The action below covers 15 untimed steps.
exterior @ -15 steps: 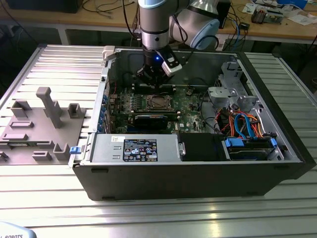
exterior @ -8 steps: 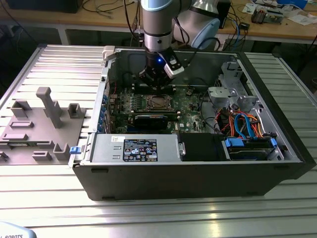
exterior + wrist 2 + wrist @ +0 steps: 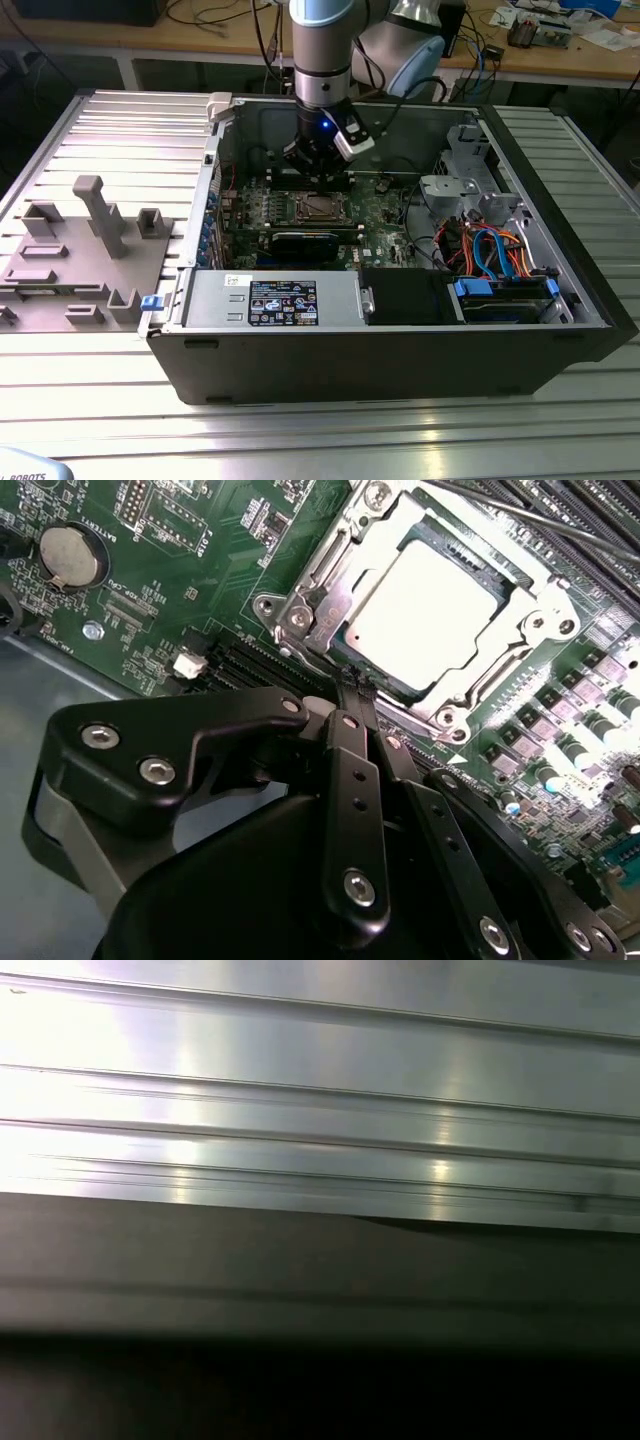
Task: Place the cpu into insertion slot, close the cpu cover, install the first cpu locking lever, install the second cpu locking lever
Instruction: 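Install the first cpu locking lever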
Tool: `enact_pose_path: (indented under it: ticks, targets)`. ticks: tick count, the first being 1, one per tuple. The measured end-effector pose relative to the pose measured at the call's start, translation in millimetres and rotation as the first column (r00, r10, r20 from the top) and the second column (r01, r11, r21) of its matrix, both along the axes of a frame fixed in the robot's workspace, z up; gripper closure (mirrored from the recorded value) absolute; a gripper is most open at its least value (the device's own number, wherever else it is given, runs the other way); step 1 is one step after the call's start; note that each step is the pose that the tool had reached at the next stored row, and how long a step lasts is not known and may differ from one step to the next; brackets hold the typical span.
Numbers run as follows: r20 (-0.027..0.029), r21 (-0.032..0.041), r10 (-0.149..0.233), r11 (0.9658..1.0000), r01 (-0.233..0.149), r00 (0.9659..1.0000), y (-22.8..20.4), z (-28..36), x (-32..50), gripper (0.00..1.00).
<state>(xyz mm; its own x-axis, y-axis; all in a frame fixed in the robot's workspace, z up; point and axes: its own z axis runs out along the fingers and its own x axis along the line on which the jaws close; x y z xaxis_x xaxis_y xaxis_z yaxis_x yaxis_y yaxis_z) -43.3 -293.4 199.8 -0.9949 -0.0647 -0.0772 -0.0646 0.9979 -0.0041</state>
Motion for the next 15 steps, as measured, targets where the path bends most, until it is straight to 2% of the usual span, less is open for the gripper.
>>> enact_pose_path:
  ticks: [2, 3, 5, 8, 12, 13, 14, 15]
  targets:
    - [-0.0001, 0.0104, 0.0, 0.9999, 0.0, 1.0, -0.1, -0.4, 0.1, 0.89]
    - [-0.0006, 0.0183, 0.0, 0.9998, 0.0, 1.0, -0.2, -0.5, 0.0, 0.89]
    - [0.0001, 0.0262, 0.0, 0.9997, 0.0, 1.0, 0.2, -0.8, 0.1, 0.89]
    - [0.0022, 0.0258, -0.001, 0.9997, 0.001, 1.0, -0.1, 2.2, 0.4, 0.89]
    - [0.0009, 0.0205, -0.012, 0.9997, 0.012, 0.9999, -2.6, 3.6, 0.1, 0.89]
    - [0.0009, 0.0203, -0.02, 0.9996, 0.02, 0.9998, -3.6, 3.6, 0.1, 0.89]
    - [0.0009, 0.0203, -0.056, 0.9983, 0.056, 0.9985, -6.9, 3.7, 0.1, 0.89]
    - [0.0009, 0.0203, -0.061, 0.998, 0.061, 0.9982, -7.4, 3.7, 0.1, 0.89]
